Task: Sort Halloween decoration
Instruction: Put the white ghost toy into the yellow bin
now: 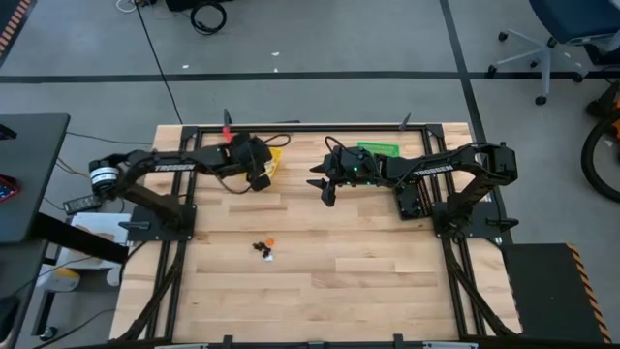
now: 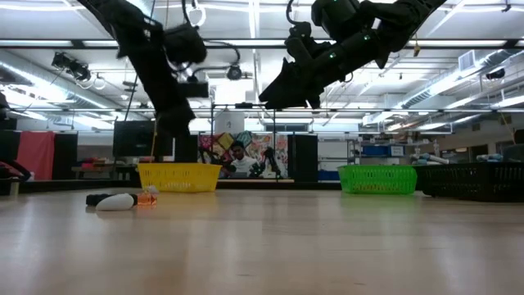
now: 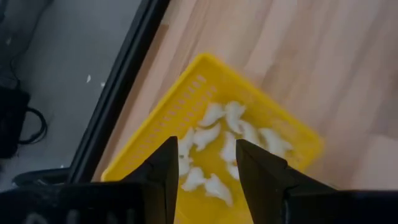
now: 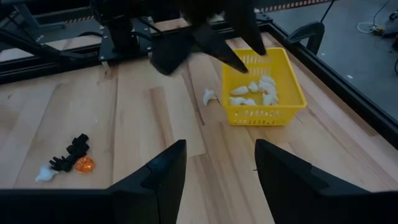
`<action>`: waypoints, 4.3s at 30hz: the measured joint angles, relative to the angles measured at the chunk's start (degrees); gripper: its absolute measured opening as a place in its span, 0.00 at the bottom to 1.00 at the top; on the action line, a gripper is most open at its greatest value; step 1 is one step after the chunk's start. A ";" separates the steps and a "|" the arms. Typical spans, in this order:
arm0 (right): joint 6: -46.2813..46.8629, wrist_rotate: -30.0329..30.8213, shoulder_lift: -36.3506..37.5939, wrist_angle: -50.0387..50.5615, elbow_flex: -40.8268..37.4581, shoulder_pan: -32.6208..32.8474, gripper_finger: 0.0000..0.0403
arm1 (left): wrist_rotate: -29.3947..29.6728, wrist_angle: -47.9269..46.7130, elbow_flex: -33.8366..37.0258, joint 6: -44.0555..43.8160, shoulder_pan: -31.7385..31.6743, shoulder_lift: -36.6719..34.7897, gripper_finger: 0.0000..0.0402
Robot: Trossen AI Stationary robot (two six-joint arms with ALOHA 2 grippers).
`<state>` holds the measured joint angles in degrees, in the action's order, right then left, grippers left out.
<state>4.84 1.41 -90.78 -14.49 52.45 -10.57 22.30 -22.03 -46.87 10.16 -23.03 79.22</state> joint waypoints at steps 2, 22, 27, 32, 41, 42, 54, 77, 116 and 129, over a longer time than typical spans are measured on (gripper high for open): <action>0.04 0.00 0.00 0.01 0.00 0.07 0.48 | -0.30 -2.24 0.00 -2.11 2.04 -3.09 0.34; -0.03 0.00 0.00 -0.91 0.00 0.31 0.48 | -1.53 0.01 17.61 -33.57 10.80 -8.68 0.34; -0.07 -0.01 0.00 -0.91 0.00 0.31 0.48 | -2.99 6.53 20.90 -37.83 8.01 -8.68 0.34; -0.09 -0.02 0.00 -0.88 0.00 0.32 0.48 | -3.13 10.09 22.39 -39.14 6.63 -8.68 0.38; -0.09 -0.02 0.00 -0.88 0.00 0.32 0.48 | -3.10 11.06 23.06 -40.14 3.76 -8.68 0.46; -0.09 -0.02 0.00 -0.88 0.00 0.33 0.48 | -3.10 11.36 23.06 -40.14 3.49 -8.68 0.46; -0.09 -0.02 0.00 -1.32 0.00 0.31 0.48 | -3.09 14.28 23.03 -40.12 2.56 -7.69 0.47; -0.09 -0.21 0.00 -1.71 0.00 0.42 0.48 | -2.55 16.97 22.82 -39.30 2.69 0.50 0.36; -0.11 -0.13 0.00 -1.69 0.00 0.42 0.48 | -8.50 13.79 18.39 -35.62 7.51 0.63 0.00; -0.13 -0.09 0.00 -1.69 0.00 0.42 0.48 | -8.52 13.45 18.34 -35.09 8.08 0.32 0.00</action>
<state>4.71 1.32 -90.78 -16.19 52.45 -10.15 13.78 -8.58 -28.53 -24.92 -14.95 79.54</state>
